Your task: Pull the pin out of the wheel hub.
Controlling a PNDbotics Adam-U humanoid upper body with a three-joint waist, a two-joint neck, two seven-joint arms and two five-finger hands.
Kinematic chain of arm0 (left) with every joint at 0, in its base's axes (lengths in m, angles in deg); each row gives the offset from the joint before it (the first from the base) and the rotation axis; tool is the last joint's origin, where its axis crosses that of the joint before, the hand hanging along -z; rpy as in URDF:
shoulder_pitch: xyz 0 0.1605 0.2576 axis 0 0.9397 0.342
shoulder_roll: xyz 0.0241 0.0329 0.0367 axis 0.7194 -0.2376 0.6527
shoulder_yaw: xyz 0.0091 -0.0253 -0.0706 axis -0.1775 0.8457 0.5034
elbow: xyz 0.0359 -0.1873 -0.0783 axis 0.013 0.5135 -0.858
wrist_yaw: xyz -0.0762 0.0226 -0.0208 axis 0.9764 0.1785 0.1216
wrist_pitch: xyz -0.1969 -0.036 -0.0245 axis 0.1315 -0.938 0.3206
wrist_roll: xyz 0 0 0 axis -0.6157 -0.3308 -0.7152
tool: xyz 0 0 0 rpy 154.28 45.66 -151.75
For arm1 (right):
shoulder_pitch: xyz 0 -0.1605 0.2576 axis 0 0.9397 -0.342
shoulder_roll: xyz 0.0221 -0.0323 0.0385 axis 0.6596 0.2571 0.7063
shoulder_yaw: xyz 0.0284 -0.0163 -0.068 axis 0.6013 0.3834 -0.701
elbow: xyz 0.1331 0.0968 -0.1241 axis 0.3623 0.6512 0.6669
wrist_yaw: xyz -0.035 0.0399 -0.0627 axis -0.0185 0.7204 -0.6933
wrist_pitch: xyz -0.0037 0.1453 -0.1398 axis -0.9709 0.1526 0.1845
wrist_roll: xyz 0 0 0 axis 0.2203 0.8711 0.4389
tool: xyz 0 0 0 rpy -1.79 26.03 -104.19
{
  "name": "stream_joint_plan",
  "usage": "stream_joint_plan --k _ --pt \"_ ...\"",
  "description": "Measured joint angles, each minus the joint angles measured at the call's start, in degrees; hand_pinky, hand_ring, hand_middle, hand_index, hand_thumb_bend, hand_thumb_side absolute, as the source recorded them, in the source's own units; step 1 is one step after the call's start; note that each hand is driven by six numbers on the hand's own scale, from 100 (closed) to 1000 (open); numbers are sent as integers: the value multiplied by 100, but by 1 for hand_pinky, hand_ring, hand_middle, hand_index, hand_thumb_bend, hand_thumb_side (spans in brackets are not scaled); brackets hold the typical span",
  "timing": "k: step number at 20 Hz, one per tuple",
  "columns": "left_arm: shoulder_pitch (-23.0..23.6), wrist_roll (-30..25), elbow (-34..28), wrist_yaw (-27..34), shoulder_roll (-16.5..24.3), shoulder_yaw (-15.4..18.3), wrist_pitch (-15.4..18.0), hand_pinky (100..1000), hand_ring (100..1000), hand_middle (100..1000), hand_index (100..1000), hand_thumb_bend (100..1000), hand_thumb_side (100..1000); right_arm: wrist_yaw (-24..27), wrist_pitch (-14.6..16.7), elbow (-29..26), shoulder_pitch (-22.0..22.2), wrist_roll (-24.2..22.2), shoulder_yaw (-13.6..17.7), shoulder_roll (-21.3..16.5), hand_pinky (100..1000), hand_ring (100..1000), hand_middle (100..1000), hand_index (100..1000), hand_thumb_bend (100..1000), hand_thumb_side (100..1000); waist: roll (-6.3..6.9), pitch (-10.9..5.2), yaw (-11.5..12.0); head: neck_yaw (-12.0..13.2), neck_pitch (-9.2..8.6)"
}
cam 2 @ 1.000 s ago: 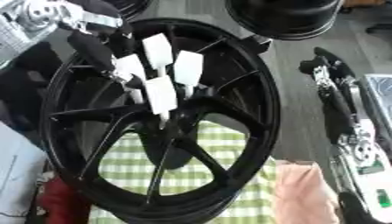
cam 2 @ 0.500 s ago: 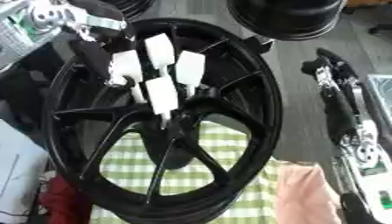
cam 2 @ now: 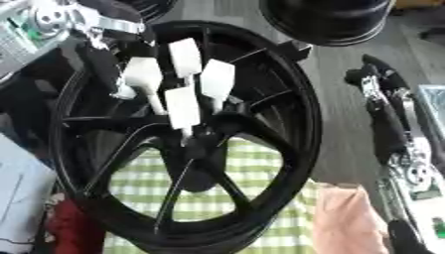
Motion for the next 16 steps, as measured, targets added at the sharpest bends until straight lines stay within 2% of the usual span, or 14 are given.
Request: stream_joint_plan --k 8,11,16 --pt "-16 49 -454 -6 283 450 -49 712 588 486 389 234 100 6 -15 0 1 33 -16 0 1000 800 671 867 100 600 -24 0 -1 3 3" --pt "-17 70 -638 -63 417 802 -71 707 581 487 387 206 100 10 -10 0 0 42 -20 0 1000 800 670 867 100 600 -30 0 -3 2 16" --pt "76 118 -973 -177 813 1591 -119 702 574 488 388 168 100 11 -14 -1 0 58 -26 0 1000 800 670 867 100 600 -38 0 23 -43 21"
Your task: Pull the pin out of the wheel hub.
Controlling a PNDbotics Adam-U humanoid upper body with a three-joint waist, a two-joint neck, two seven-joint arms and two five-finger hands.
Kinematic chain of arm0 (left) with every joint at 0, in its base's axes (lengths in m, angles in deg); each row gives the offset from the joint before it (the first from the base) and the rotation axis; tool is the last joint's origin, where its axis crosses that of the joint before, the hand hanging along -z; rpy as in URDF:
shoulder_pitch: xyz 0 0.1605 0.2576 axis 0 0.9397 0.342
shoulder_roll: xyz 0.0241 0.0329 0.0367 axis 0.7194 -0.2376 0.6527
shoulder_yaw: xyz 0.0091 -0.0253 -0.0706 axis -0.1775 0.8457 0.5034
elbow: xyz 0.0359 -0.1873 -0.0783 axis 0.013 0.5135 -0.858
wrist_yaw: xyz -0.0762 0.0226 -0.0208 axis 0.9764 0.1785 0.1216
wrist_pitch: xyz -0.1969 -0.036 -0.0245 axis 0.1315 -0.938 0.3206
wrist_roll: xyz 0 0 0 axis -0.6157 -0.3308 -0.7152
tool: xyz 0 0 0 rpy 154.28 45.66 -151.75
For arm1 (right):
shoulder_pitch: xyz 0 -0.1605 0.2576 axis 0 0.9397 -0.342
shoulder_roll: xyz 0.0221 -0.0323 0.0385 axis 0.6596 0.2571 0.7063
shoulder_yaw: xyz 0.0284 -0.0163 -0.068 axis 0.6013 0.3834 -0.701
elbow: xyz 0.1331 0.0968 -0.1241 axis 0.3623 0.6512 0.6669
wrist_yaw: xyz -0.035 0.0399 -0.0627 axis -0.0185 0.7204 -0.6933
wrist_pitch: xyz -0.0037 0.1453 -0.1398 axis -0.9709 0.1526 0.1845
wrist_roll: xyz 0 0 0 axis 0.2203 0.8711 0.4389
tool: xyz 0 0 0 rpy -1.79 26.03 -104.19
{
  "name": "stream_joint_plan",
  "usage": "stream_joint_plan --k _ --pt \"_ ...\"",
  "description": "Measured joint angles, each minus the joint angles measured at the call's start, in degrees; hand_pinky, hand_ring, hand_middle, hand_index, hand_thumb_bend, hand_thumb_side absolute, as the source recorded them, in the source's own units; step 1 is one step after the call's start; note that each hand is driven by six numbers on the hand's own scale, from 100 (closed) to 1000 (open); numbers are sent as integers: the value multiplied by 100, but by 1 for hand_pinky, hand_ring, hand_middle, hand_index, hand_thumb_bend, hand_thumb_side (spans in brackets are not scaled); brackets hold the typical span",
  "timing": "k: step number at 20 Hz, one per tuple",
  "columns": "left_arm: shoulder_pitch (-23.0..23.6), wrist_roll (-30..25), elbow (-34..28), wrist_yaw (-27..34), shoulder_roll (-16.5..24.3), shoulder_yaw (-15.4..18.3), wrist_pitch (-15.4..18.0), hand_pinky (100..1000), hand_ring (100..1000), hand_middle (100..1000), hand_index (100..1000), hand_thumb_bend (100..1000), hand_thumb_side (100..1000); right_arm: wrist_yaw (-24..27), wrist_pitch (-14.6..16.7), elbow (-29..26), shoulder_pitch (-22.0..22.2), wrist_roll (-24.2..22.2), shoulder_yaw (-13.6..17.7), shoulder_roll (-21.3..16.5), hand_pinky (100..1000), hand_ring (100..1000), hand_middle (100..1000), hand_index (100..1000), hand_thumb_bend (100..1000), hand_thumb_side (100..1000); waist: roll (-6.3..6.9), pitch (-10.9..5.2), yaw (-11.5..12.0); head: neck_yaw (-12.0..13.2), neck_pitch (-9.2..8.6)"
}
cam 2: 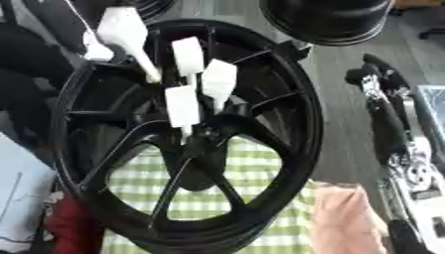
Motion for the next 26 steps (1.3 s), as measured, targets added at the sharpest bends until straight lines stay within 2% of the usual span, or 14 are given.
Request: stream_joint_plan --k 2,5,10,13,14,16,18,19,20,21,22,23,24,26 --pt "186 17 -169 -41 262 296 -17 701 573 488 389 159 100 0 -1 0 -1 7 3 0 1000 800 671 868 100 599 0 1 21 -29 0" --pt "740 67 -583 -92 851 825 -67 698 572 487 389 146 100 0 6 0 -2 31 34 0 1000 800 670 868 100 599 1 6 54 -72 0" --pt "2104 390 -1214 -61 1906 1707 -391 703 578 490 393 128 100 1 18 -2 -9 64 70 0 1000 800 671 868 100 598 -1 42 62 -93 -2" --pt "2444 568 -1434 53 2224 1975 -569 703 578 490 393 128 100 4 20 -4 -12 75 70 -1 1000 800 671 868 100 598 0 43 43 -86 -3" --pt "2479 609 -1476 89 2270 2017 -610 718 590 502 426 100 100 5 21 -5 -12 80 72 -1 1000 800 671 868 100 598 1 44 44 -90 -3" --pt "2619 708 -1473 90 2366 2133 -709 732 609 526 468 150 100 8 40 -10 -8 128 153 -1 1000 800 671 868 100 599 -34 73 178 -163 -10" --pt "2891 833 -1308 12 2524 2332 -834 738 624 553 513 156 100 28 60 -18 -17 202 219 1 1000 800 671 868 100 599 -109 81 288 -225 -18" --pt "3032 881 -1192 -26 2557 2421 -882 753 657 598 615 171 100 42 64 -24 -12 236 248 1 1000 800 671 868 100 598 -133 81 279 -239 -25" --pt "3180 911 -1066 -36 2557 2488 -912 755 663 606 630 174 100 52 68 -32 -12 255 262 1 1000 800 671 868 100 598 -135 81 271 -245 -28" --pt "3325 930 -957 -28 2557 2556 -929 779 727 704 759 284 229 57 69 -34 -12 270 272 1 1000 800 671 867 100 598 -125 81 264 -248 -30" --pt "3468 949 -868 -2 2557 2625 -924 790 758 758 818 382 412 68 69 -34 -12 279 277 1 1000 800 671 867 100 598 -122 80 258 -250 -32" --pt "3613 982 -790 44 2557 2687 -892 795 771 778 840 438 481 75 66 -34 -12 283 277 1 1000 800 671 867 100 598 -126 80 250 -249 -37" --pt "3757 1026 -727 97 2556 2749 -848 803 794 810 874 561 632 79 65 -35 -12 284 276 1 1000 800 671 867 100 598 -130 80 242 -245 -50" --pt "4030 1135 -655 176 2556 2869 -753 811 812 835 898 657 693 83 64 -35 -13 282 274 1 1000 800 671 867 100 598 -129 80 214 -228 -58"
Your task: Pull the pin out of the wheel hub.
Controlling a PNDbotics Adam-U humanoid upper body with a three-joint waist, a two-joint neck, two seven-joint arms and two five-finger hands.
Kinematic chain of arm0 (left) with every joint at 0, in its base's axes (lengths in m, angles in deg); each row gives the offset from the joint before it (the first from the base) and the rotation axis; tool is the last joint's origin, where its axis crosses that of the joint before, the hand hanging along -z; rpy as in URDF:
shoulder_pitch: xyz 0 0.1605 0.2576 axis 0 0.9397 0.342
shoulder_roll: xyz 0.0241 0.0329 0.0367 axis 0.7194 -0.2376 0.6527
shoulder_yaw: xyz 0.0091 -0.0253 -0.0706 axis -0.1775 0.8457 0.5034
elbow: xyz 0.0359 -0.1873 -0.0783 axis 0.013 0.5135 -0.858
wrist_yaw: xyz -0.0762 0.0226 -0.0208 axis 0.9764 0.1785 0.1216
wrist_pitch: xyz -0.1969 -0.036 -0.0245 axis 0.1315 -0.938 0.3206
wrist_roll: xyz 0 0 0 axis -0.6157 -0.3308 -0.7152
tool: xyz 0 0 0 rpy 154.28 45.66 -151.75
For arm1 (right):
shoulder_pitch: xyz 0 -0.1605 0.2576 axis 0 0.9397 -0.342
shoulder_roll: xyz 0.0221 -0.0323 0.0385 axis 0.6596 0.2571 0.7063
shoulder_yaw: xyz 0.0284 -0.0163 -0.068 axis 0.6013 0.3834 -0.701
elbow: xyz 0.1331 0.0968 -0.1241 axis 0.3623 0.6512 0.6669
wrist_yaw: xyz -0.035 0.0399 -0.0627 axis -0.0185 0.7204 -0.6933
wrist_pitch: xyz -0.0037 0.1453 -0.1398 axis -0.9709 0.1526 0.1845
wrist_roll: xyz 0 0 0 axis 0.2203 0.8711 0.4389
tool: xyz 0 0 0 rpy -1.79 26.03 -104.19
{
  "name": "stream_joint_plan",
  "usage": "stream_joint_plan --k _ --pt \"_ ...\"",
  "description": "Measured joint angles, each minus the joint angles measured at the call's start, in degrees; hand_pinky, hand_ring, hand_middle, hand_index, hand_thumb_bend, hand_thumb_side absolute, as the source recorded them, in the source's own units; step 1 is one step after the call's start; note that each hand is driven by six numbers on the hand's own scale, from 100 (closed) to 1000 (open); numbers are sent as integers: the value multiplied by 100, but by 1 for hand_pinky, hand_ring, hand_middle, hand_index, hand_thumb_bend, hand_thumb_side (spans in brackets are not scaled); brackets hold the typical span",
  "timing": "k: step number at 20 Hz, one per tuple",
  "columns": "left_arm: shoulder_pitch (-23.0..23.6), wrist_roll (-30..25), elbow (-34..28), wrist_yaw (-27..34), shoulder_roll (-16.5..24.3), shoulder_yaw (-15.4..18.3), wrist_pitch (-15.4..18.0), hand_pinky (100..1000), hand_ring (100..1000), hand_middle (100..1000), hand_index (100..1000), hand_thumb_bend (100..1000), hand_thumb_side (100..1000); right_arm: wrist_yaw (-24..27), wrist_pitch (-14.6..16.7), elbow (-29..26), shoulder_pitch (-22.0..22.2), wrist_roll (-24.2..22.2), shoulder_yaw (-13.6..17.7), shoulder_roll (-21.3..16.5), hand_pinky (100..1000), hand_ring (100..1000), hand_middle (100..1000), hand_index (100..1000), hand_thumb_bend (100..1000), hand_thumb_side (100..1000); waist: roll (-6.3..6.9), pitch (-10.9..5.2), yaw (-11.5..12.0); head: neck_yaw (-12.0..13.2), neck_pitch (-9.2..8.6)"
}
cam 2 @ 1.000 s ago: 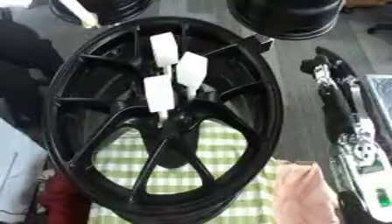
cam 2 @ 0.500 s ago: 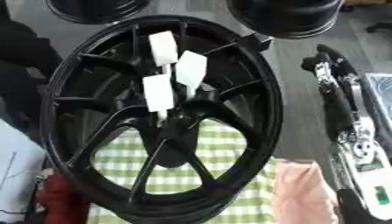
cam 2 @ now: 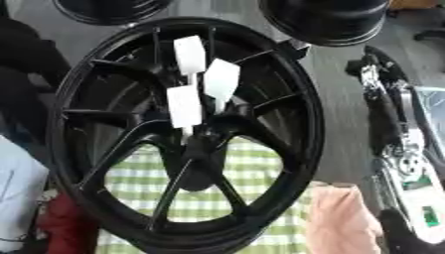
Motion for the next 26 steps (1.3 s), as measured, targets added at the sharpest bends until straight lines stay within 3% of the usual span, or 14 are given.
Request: stream_joint_plan --k 4,6,7,9,14,16,24,26 --pt "574 265 -2 88 0 241 77 814 817 838 902 689 709 17 -12 0 -1 -14 -21 0 1000 800 671 867 100 598 1 0 -69 47 -2" --pt "845 385 -84 154 0 349 81 809 812 835 896 652 704 17 -17 0 -4 -30 -34 1 1000 800 671 867 100 598 1 0 -100 77 -2" --pt "933 435 -130 199 0 391 75 800 805 833 890 589 730 18 -15 0 -6 -36 -36 1 1000 800 671 867 100 598 1 0 -108 88 -2" --pt "991 536 -222 324 0 454 38 774 776 822 877 334 699 20 -15 -1 -21 -47 -52 1 1000 800 670 867 100 598 1 0 -113 104 -2" --pt "868 917 -541 722 -142 638 -207 695 695 776 826 160 699 25 -15 -1 -21 -60 -67 1 1000 799 670 867 100 598 -4 -2 -114 122 -2" --pt "755 1095 -709 894 -314 755 -321 659 654 759 798 118 744 38 -15 -1 -21 -61 -67 3 1000 799 670 867 100 598 -18 -5 -113 125 -2" --pt "446 1833 -1297 1634 -1390 1540 -674 604 610 751 778 100 823 86 -12 -3 -22 -61 -85 66 1000 799 670 867 100 599 -138 -10 -119 153 -1" --pt "450 2025 -1321 1830 -1698 1705 -663 597 599 738 786 146 834 111 -6 -3 -25 -53 -92 94 1000 799 670 867 100 599 -163 -11 -120 157 -1"
